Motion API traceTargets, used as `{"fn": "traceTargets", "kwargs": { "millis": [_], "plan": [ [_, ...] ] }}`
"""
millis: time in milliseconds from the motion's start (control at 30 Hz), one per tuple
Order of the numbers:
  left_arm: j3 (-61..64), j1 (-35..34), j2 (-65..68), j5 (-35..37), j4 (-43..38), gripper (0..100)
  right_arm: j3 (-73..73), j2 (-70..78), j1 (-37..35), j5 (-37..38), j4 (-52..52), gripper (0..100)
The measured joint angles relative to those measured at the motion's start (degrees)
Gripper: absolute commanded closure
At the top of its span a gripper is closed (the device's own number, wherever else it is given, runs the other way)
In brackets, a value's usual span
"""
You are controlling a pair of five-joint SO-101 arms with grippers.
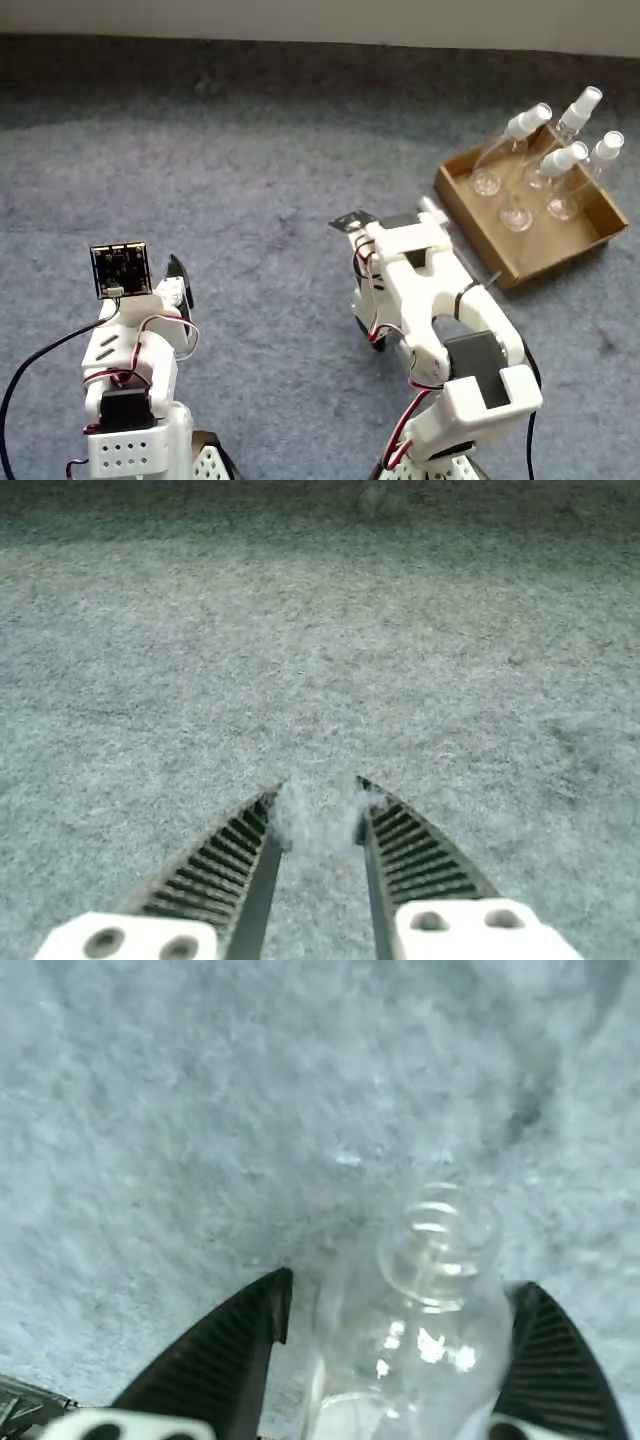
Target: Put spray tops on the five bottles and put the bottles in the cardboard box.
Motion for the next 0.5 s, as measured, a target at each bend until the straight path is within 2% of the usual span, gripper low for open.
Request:
{"fn": "traceTargets", "kwargs": {
  "millis": [300, 500],
  "plan": [
    [0.0, 0.0, 0.0, 0.0, 0.0, 93, 0.35, -10.99, 0.0, -0.18, 1.41, 70.1],
    [0.0, 0.0, 0.0, 0.0, 0.0, 93, 10.29, -19.6, 0.0, -0.18, -2.9, 70.1]
  ]
}}
